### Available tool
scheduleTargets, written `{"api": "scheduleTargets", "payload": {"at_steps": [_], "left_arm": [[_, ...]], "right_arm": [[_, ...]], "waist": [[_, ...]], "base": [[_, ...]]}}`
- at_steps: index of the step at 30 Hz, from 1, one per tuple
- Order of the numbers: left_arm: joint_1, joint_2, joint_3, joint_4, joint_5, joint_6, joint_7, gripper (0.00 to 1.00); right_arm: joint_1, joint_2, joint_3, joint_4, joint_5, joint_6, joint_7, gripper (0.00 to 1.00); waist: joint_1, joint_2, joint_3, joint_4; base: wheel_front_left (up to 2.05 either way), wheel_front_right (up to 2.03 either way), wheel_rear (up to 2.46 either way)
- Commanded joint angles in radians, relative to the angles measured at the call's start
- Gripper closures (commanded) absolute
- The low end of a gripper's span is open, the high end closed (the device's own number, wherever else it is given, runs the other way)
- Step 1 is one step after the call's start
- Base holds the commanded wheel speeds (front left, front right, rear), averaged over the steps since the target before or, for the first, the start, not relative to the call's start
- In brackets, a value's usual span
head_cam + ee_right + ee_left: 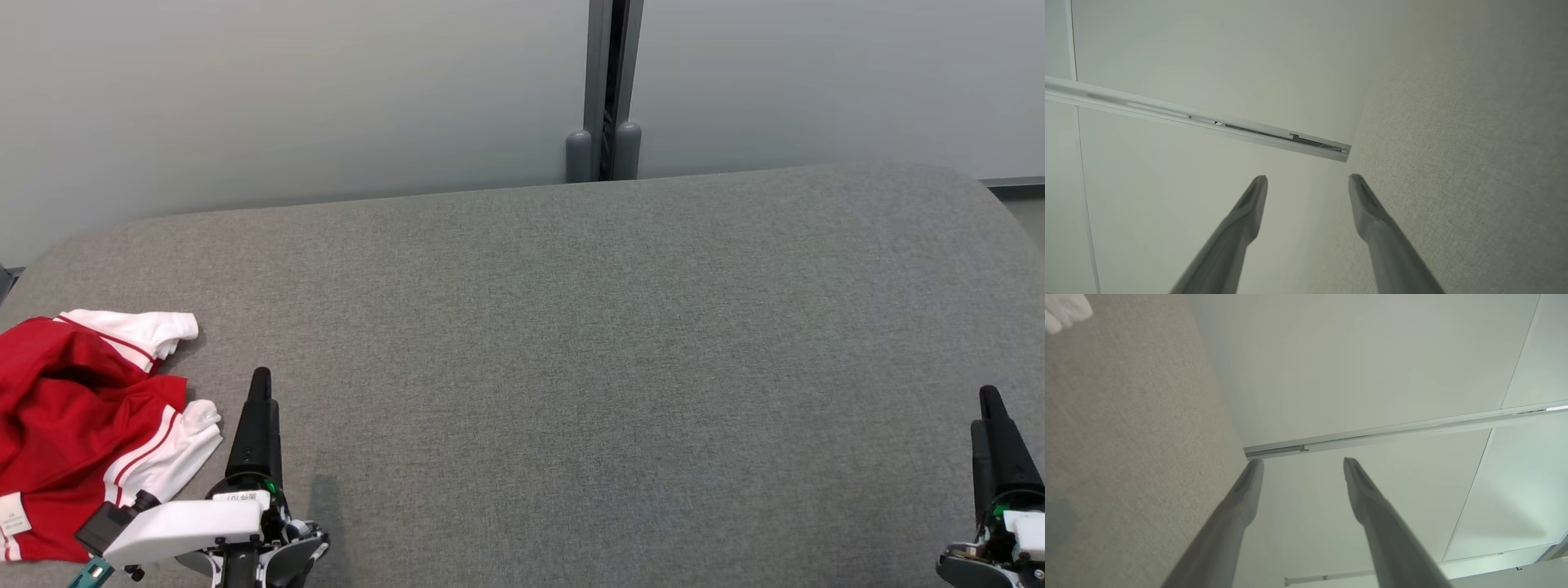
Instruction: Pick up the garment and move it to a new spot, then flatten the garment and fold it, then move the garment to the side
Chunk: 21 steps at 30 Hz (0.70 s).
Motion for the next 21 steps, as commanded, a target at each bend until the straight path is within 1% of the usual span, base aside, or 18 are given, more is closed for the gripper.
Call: {"api": "scheduleTargets", "payload": {"at_steps": [1, 8, 14, 19, 21], "left_arm": [[-0.014, 0.004, 0.018, -0.024, 0.025, -0.001, -0.008, 0.0], [-0.015, 0.005, 0.046, -0.05, 0.098, -0.001, -0.025, 0.0], [-0.008, 0.005, 0.028, -0.078, 0.152, -0.001, -0.04, 0.0], [-0.001, 0.006, 0.048, -0.102, 0.225, -0.001, -0.051, 0.0], [0.003, 0.006, 0.053, -0.104, 0.252, -0.001, -0.055, 0.0]], "right_arm": [[-0.039, -0.014, 0.007, -0.011, -0.057, 0.001, -0.017, 0.0], [-0.093, -0.02, 0.05, -0.039, -0.242, 0.001, -0.051, 0.0], [-0.123, -0.034, 0.089, -0.074, -0.405, 0.001, -0.078, 0.0], [-0.141, -0.053, 0.139, -0.106, -0.539, 0.001, -0.099, 0.0], [-0.146, -0.051, 0.149, -0.116, -0.579, 0.001, -0.107, 0.0]], "waist": [[0.0, -0.0001, 0.001, 0.001], [0.0, -0.0001, 0.006, 0.005], [0.0, -0.0001, 0.009, 0.015], [0.0, -0.0001, 0.009, 0.024], [0.0, -0.0001, 0.009, 0.027]], "base": [[0.0, 0.0, 0.0], [0.0, 0.0, 0.0], [0.0, 0.0, 0.0], [0.0, 0.0, 0.0], [0.0, 0.0, 0.0]]}}
